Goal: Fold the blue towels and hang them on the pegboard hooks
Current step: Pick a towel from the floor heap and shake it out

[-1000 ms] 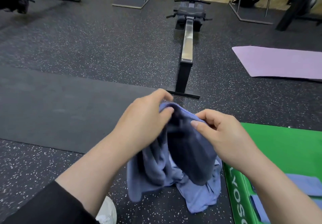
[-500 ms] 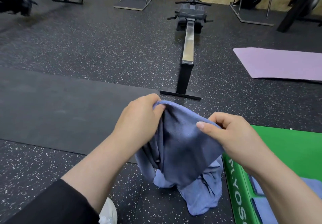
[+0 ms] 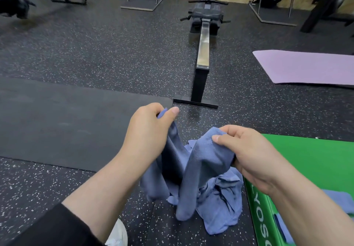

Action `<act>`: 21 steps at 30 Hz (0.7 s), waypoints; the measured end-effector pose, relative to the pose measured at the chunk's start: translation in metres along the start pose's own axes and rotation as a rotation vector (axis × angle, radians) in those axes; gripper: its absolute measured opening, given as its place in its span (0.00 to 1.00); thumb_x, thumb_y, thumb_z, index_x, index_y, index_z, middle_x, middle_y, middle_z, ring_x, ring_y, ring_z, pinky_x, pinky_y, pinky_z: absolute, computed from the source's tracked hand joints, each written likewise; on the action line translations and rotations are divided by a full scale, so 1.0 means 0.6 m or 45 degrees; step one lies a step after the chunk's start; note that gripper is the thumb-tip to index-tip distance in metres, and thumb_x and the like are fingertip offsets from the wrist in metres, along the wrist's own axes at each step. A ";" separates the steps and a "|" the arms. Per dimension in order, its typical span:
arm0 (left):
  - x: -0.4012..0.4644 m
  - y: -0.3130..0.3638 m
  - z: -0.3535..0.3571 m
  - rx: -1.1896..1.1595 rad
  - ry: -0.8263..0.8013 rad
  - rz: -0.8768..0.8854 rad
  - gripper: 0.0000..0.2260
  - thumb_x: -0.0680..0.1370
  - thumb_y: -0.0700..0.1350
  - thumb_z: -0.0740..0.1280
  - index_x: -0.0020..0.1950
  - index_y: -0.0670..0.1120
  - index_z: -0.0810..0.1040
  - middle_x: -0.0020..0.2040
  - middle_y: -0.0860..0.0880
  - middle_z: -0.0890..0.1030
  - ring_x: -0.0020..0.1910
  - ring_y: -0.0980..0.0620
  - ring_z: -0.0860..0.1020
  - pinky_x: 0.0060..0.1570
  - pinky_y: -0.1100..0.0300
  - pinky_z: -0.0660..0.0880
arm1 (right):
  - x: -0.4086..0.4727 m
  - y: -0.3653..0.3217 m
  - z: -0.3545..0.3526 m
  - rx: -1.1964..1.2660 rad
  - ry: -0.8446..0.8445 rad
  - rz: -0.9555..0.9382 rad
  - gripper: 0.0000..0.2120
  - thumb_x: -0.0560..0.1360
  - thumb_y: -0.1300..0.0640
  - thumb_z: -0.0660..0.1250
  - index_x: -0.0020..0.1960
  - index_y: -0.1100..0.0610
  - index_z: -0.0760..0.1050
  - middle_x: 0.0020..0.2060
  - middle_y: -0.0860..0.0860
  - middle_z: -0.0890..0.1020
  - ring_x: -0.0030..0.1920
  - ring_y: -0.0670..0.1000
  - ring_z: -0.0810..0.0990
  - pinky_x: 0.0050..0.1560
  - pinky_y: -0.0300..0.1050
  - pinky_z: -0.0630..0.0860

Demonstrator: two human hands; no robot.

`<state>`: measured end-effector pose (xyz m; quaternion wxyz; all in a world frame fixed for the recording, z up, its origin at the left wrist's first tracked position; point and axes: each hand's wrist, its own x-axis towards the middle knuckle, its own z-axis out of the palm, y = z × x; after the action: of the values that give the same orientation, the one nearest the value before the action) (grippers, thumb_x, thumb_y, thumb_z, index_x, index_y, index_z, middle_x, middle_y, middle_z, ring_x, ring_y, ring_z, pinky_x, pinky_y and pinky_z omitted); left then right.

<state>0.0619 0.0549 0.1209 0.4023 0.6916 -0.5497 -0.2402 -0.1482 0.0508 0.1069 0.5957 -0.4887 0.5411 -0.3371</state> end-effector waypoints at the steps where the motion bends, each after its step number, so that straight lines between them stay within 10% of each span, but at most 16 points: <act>1: -0.003 0.001 0.002 -0.062 0.023 -0.030 0.23 0.80 0.54 0.68 0.34 0.46 0.61 0.26 0.55 0.58 0.28 0.54 0.57 0.26 0.62 0.59 | 0.001 0.002 0.002 0.000 0.016 0.012 0.04 0.77 0.61 0.70 0.46 0.62 0.81 0.41 0.58 0.83 0.42 0.53 0.79 0.47 0.52 0.73; 16: -0.031 0.018 0.042 -0.198 -0.065 -0.044 0.17 0.81 0.49 0.67 0.33 0.46 0.77 0.26 0.54 0.73 0.26 0.58 0.67 0.29 0.68 0.65 | 0.001 0.000 0.039 0.227 -0.069 0.065 0.15 0.82 0.61 0.60 0.57 0.75 0.74 0.57 0.73 0.77 0.52 0.62 0.82 0.65 0.67 0.74; 21: -0.049 0.025 0.056 -0.249 -0.167 -0.027 0.11 0.79 0.51 0.70 0.38 0.50 0.83 0.35 0.54 0.83 0.33 0.61 0.76 0.35 0.68 0.71 | 0.004 0.001 0.043 0.424 -0.057 0.128 0.17 0.82 0.60 0.60 0.60 0.73 0.75 0.48 0.66 0.81 0.46 0.57 0.79 0.47 0.48 0.81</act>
<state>0.0192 0.0719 0.1108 0.4285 0.6378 -0.5412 -0.3416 -0.1230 0.0546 0.1039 0.6963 -0.3630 0.4881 -0.3810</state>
